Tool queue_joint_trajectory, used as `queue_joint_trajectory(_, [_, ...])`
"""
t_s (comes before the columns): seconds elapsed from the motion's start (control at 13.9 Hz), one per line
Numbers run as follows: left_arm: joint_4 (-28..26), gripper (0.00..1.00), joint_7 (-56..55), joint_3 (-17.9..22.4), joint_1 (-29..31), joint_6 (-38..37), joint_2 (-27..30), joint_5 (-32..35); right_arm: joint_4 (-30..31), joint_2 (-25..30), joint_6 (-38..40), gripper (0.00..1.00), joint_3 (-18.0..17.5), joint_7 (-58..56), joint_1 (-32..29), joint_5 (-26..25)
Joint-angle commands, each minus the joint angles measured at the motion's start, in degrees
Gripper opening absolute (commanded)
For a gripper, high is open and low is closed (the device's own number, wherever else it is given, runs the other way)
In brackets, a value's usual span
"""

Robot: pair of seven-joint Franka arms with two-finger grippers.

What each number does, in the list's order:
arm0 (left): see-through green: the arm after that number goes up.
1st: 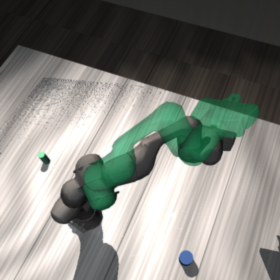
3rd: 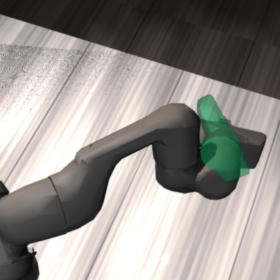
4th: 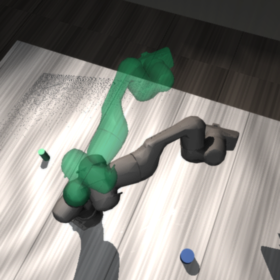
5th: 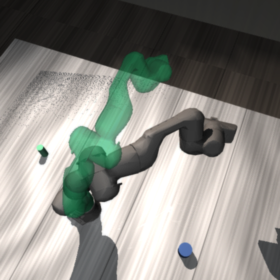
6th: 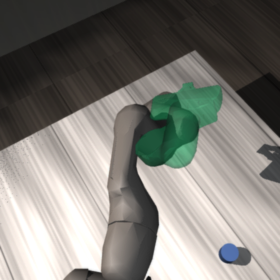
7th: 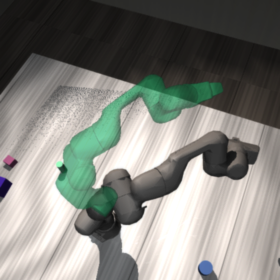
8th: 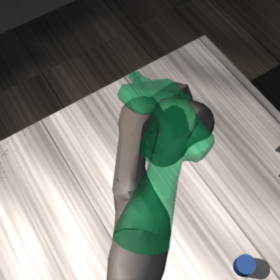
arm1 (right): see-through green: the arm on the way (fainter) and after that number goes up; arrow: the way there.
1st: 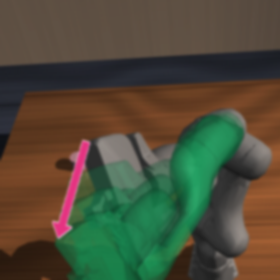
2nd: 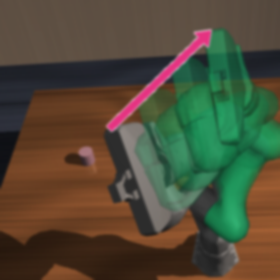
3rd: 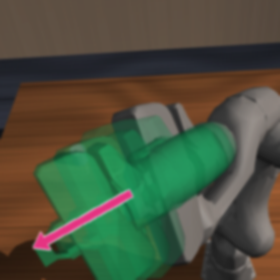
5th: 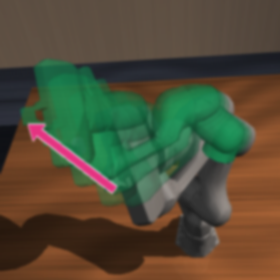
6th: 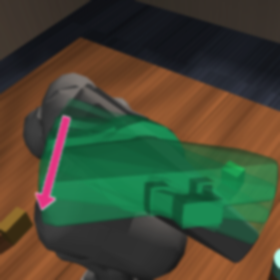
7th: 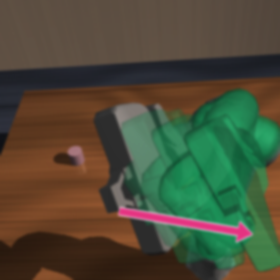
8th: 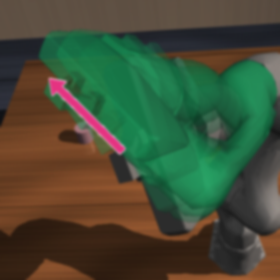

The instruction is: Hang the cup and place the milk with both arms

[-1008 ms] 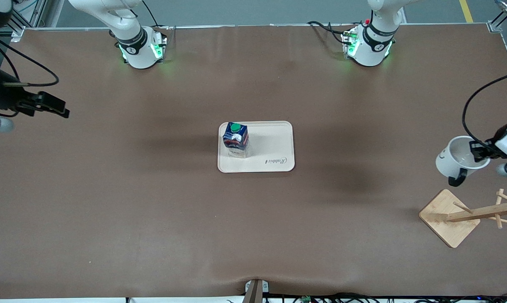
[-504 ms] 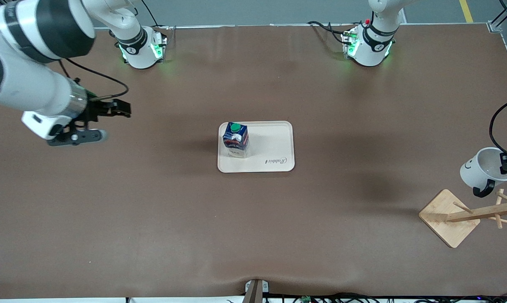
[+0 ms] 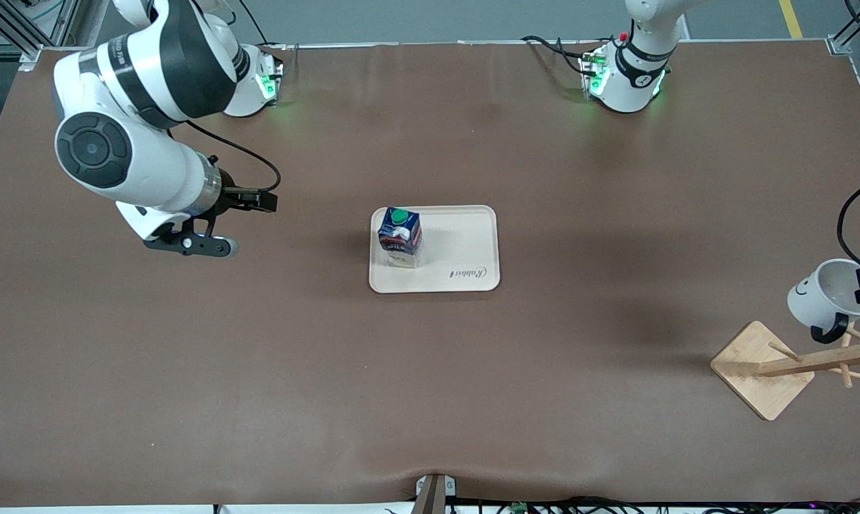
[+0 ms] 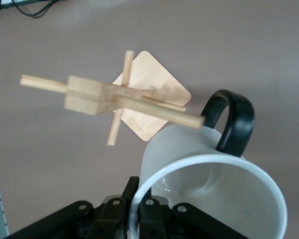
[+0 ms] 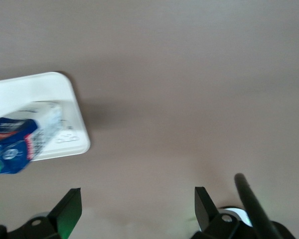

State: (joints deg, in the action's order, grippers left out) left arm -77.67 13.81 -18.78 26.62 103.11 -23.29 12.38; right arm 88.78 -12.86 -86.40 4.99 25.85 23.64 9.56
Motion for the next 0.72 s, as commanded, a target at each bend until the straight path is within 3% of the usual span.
queue_joint_trajectory(0.0, [1.6,0.00,2.8,-0.6,0.9,0.0,-0.8,-0.9,-0.4,-3.1,-8.3,1.00,0.2,1.4,3.9,7.8])
queue_joint_trajectory(0.22, [1.6,0.00,3.1,-0.6,1.5,0.1,-0.8,-0.9,-0.3,-7.4,-19.5,1.00,0.2,2.1,9.2,9.9])
queue_joint_trajectory(0.36, [1.7,0.00,5.3,-0.6,2.3,0.2,-1.1,-1.0,-0.3,-8.7,-20.3,1.00,0.3,4.5,10.5,14.6])
queue_joint_trajectory(0.65, [1.7,0.00,7.4,-0.6,2.9,2.3,-2.0,-0.9,2.3,-9.6,-24.6,1.00,0.3,8.2,13.2,13.9])
